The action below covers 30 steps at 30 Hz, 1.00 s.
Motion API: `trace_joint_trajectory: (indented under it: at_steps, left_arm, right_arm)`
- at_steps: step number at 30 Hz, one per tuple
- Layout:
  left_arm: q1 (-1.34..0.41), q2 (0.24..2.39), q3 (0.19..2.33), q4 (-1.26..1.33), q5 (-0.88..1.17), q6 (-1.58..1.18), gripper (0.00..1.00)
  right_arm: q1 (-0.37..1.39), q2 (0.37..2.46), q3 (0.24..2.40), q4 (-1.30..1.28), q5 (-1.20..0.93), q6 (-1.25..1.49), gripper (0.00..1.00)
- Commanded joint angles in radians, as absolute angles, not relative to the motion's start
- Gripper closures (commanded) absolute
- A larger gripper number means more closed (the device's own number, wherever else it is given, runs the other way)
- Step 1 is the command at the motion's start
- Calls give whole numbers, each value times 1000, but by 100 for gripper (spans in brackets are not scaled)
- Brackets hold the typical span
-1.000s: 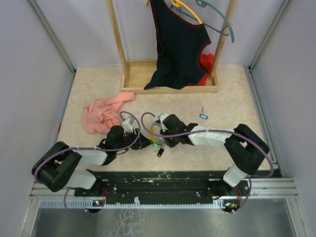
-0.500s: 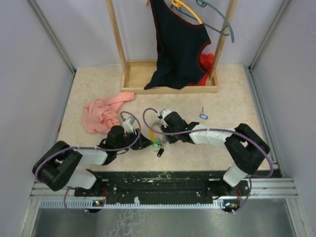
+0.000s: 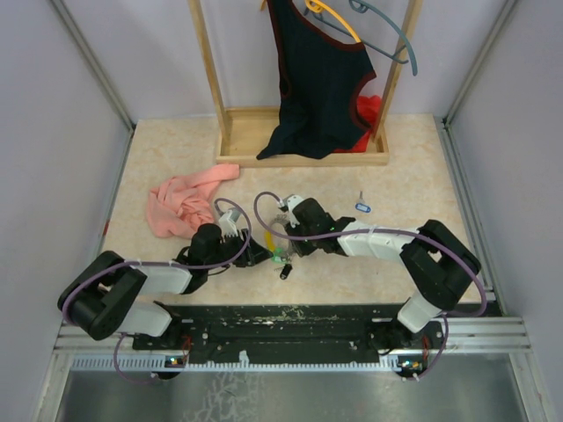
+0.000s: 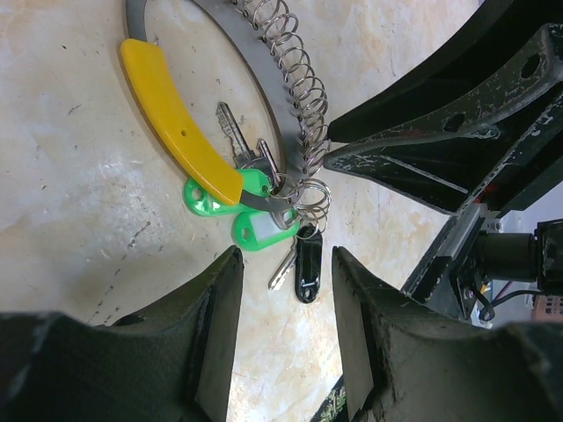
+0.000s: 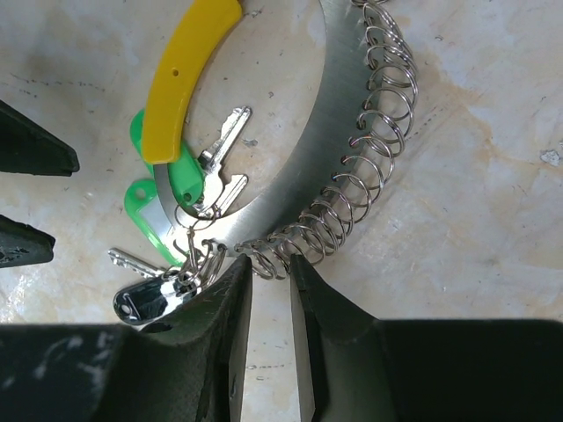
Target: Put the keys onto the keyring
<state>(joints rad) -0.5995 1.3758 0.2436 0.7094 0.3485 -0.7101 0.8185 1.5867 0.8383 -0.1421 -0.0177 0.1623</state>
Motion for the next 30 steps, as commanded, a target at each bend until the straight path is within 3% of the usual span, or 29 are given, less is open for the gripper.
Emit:
trace_joint_trajectory:
  at_steps: [1,8,15,30]
  left_arm:
    - [-597,1369,252,720,362,-700,50]
    - [-597,1367,250,715,356,-696,50]
    - [-597,1368,250,718,361,-697,50]
    - [-597,1405,264,733,374,-700,50]
  right_arm:
    - [811,1548,838,-110,-4,176,75]
    - [813,1442,813,-124,-33,179,74]
    - [813,1497,819,-110,-65,195,80]
    - [813,1589,831,-69,-32,205,77]
